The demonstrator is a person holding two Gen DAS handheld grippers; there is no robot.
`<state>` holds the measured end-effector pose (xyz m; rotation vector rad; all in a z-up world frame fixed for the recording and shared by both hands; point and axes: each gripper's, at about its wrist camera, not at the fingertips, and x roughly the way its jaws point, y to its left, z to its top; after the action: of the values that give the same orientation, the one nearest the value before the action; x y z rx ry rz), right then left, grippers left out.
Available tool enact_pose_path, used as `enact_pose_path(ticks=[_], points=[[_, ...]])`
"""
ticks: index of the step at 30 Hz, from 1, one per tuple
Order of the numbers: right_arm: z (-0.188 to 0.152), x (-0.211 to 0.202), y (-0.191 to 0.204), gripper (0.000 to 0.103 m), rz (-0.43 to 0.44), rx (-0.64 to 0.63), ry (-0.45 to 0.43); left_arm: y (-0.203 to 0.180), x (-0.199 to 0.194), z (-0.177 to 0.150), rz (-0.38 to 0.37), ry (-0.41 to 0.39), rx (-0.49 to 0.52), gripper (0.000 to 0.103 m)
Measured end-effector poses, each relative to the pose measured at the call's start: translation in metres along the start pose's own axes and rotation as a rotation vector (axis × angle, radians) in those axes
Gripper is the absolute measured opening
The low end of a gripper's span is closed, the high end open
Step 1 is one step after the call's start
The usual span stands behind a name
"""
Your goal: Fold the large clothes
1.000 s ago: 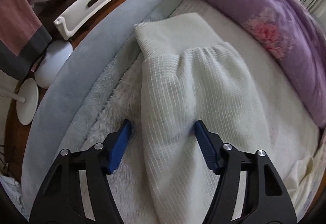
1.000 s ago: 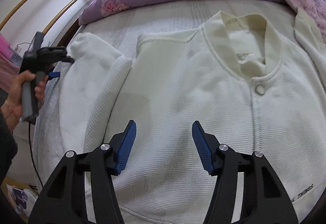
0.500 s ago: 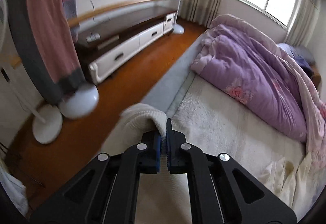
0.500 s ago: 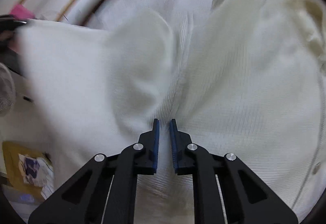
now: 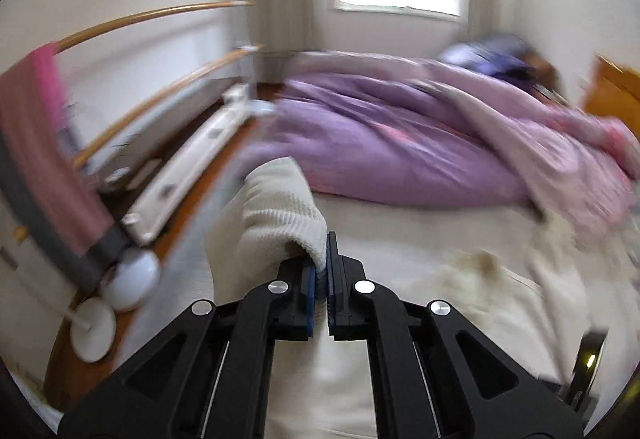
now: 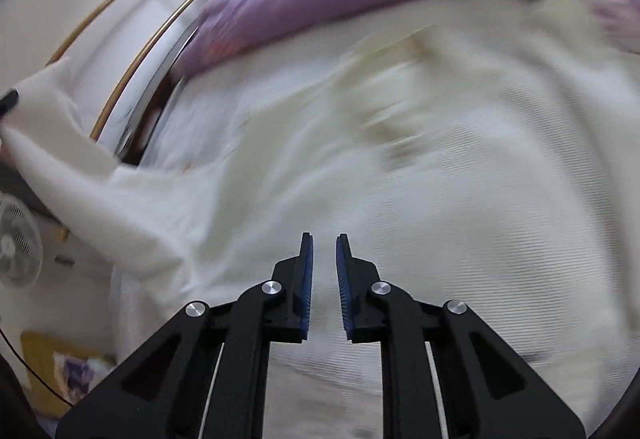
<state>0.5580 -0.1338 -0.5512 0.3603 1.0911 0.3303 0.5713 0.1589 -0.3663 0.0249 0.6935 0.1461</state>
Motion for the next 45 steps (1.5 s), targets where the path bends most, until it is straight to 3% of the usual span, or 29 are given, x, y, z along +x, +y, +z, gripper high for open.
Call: enact_pose_path(ticks=[3, 6, 8, 10, 13, 18, 20, 21, 23, 24, 25, 26, 28, 30, 32, 34, 35, 37, 39, 41, 42, 44, 45], points=[[0.01, -0.047, -0.057, 0.013, -0.094, 0.053, -0.071, -0.099, 0.005, -0.025, -0.118, 0.026, 0.104, 0.004], [0.012, -0.079, -0.114, 0.013, -0.197, 0.094, -0.101, -0.195, 0.025, -0.077, -0.2, 0.103, 0.25, 0.004], [0.009, -0.09, -0.145, 0.013, -0.248, 0.117, -0.102, -0.234, 0.049, -0.113, -0.247, 0.216, 0.279, 0.005], [0.006, -0.095, -0.172, 0.013, -0.289, 0.132, -0.093, -0.267, 0.082, -0.153, -0.277, 0.393, 0.314, 0.008], [0.01, -0.106, -0.215, 0.013, -0.325, 0.192, -0.096, -0.282, 0.095, -0.188, -0.284, 0.489, 0.356, 0.008], [0.039, -0.111, -0.255, 0.014, -0.323, 0.245, -0.128, -0.278, 0.098, -0.194, -0.325, 0.515, 0.297, 0.01], [0.054, -0.114, -0.263, 0.019, -0.298, 0.258, -0.156, -0.274, 0.096, -0.195, -0.353, 0.521, 0.265, 0.01], [0.062, -0.113, -0.268, 0.021, -0.294, 0.26, -0.158, -0.271, 0.092, -0.192, -0.371, 0.511, 0.228, 0.016], [0.073, -0.11, -0.275, 0.029, -0.272, 0.265, -0.157, -0.259, 0.085, -0.185, -0.42, 0.507, 0.132, 0.053], [0.077, -0.106, -0.276, 0.032, -0.265, 0.267, -0.155, -0.251, 0.078, -0.179, -0.43, 0.476, 0.078, 0.081], [0.08, -0.102, -0.277, 0.036, -0.253, 0.268, -0.151, -0.245, 0.07, -0.172, -0.422, 0.432, 0.033, 0.087], [0.082, -0.099, -0.277, 0.036, -0.247, 0.265, -0.149, -0.238, 0.065, -0.166, -0.428, 0.398, -0.016, 0.087], [0.086, -0.093, -0.275, 0.037, -0.237, 0.264, -0.145, -0.218, 0.072, -0.159, -0.452, 0.407, -0.151, 0.088], [0.09, -0.088, -0.277, 0.037, -0.219, 0.276, -0.144, -0.207, 0.102, -0.162, -0.39, 0.482, -0.249, 0.088], [0.096, -0.085, -0.28, 0.038, -0.201, 0.288, -0.147, -0.204, 0.134, -0.171, -0.319, 0.568, -0.279, 0.083], [0.104, -0.084, -0.282, 0.039, -0.187, 0.297, -0.159, -0.203, 0.16, -0.182, -0.27, 0.644, -0.3, 0.054], [0.107, -0.084, -0.283, 0.04, -0.184, 0.298, -0.16, -0.207, 0.168, -0.184, -0.27, 0.663, -0.303, 0.049], [0.116, -0.084, -0.288, 0.042, -0.173, 0.311, -0.169, -0.227, 0.166, -0.176, -0.311, 0.633, -0.243, 0.01], [0.123, -0.084, -0.295, 0.045, -0.151, 0.336, -0.177, -0.257, 0.15, -0.162, -0.424, 0.582, -0.158, 0.009], [0.127, -0.081, -0.302, 0.047, -0.137, 0.372, -0.178, -0.29, 0.124, -0.148, -0.647, 0.517, -0.082, 0.01], [0.128, -0.08, -0.304, 0.047, -0.136, 0.378, -0.177, -0.303, 0.115, -0.144, -0.662, 0.498, -0.022, 0.013], [0.129, -0.074, -0.309, 0.047, -0.131, 0.403, -0.168, -0.309, 0.107, -0.138, -0.611, 0.426, 0.031, 0.042], [0.13, -0.07, -0.311, 0.047, -0.123, 0.419, -0.162, -0.302, 0.108, -0.137, -0.587, 0.407, 0.003, 0.066]])
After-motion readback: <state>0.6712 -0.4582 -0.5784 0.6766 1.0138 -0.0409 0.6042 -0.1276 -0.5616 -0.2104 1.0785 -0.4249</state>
